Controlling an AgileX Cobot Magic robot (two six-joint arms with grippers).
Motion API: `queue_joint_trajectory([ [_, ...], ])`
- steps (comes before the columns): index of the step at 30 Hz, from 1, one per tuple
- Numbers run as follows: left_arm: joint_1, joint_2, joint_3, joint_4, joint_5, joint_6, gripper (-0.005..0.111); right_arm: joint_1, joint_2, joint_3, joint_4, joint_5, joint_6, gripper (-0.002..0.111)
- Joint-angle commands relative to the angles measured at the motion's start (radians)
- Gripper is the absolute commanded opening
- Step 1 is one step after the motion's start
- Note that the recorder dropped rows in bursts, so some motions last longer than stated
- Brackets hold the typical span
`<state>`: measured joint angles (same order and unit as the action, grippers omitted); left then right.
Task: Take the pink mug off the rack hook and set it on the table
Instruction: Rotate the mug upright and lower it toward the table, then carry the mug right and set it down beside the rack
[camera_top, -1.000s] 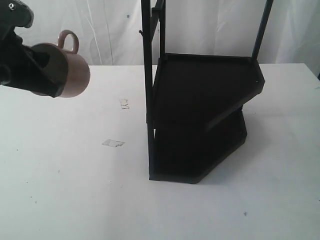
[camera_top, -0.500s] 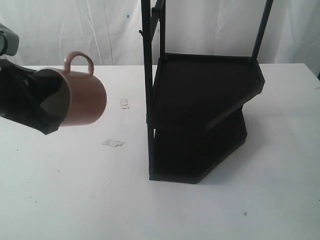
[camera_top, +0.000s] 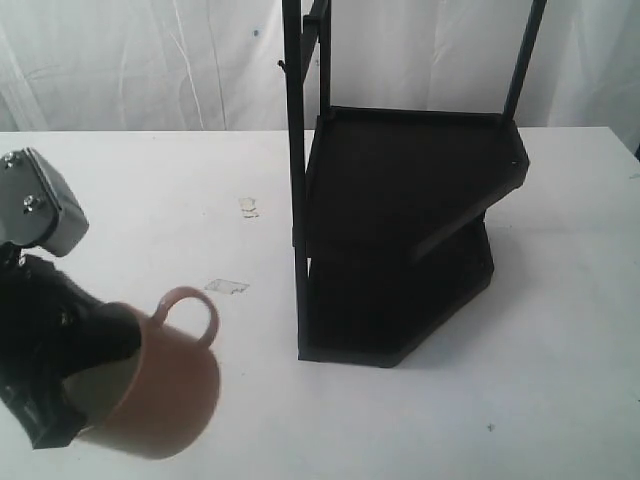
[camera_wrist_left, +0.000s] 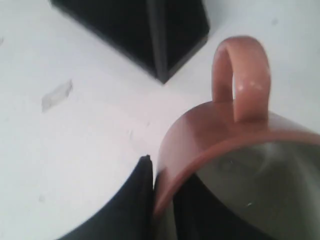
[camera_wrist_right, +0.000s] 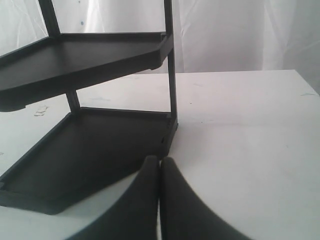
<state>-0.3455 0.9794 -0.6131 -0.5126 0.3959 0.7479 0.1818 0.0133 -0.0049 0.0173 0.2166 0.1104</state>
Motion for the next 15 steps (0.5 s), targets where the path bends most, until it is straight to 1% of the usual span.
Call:
queue_joint_trajectory([
  [1, 0.006, 0.001, -0.069, 0.430, 0.135, -0.497, 0.000, -0.003, -0.004, 0.005, -0.011, -0.002, -0.002, 0.000],
  [3, 0.006, 0.024, -0.118, 0.491, 0.205, -0.565, 0.000, -0.003, -0.004, 0.005, -0.011, -0.002, -0.002, 0.000],
  [7, 0.006, 0.135, -0.228, 0.494, 0.317, -0.568, 0.000, -0.003, -0.004, 0.005, -0.011, 0.000, -0.002, 0.000],
  [15, 0.006, 0.408, -0.454, 0.492, 0.337, -0.597, 0.000, -0.003, -0.004, 0.005, -0.011, 0.000, -0.002, 0.000],
])
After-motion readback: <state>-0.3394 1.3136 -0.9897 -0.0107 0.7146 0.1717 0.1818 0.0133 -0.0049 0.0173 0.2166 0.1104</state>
